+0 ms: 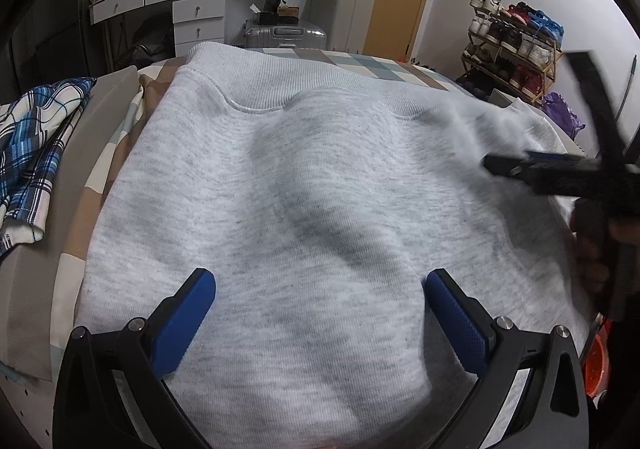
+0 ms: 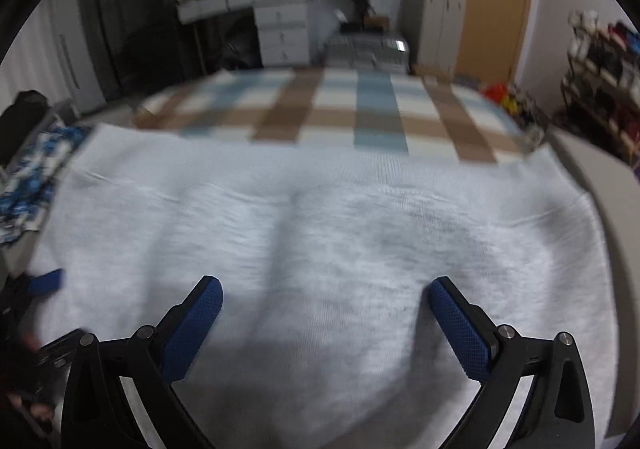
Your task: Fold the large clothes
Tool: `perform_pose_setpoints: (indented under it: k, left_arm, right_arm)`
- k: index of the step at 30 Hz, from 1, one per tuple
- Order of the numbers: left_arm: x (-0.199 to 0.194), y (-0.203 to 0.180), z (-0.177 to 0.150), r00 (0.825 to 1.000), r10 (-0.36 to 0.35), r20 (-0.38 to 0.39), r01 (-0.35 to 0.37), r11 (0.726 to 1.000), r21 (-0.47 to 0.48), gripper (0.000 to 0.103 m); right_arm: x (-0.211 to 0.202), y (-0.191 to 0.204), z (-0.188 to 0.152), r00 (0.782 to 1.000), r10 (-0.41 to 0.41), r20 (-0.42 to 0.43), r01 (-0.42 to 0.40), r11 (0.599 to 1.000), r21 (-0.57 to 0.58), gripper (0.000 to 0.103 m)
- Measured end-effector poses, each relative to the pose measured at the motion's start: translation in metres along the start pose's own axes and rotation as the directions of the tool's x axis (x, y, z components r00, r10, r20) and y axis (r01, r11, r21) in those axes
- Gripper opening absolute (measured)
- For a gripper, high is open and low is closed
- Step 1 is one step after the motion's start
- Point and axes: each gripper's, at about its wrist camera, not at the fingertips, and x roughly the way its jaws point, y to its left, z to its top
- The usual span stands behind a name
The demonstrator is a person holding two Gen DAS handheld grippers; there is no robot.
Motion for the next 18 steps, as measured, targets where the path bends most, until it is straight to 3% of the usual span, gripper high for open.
perform_pose_setpoints:
  k: [3,8,11,14,18]
  left_arm:
    - [-0.001,0.0,0.0,1.0,-0.002,0.0,0.002,1.0,0.0,0.102]
    - [-0.001,0.001,0.0,1.0,-0.003,-0.001,0.003,1.0,0.0,0.102]
    - [-0.001,0.0,0.0,1.0,-0.006,0.0,0.006,1.0,0.003,0.102]
    - [0.0,0.0,0.0,1.0,-0.008,0.0,0.008,1.0,0.004,0.102]
    - [-0.001,-0.001,0.005,1.0,-0.009,-0.027,0.009,1.0,0.016,0.102]
  right_arm:
    - [-0.004,0.013,-0.005,0.997,-0.067,0.026,0.068,0.996,-0.059,0.103]
    - [-0.019,-0.008,-0.007,1.0,0.026,0.016,-0.025,0.996,-0.08,0.103]
    - [-0.035,-0.036,-0.002,0.997,0.005,0.082,-0.004,1.0,-0.008,0.103]
    - [-0.015,-0.069,-0.002,0.997,0.072,0.023,-0.075,0.984,0.159,0.103]
    - [0.0,-0.056,-0.005,1.0,0.008,0.001,-0.008,0.995,0.102,0.103]
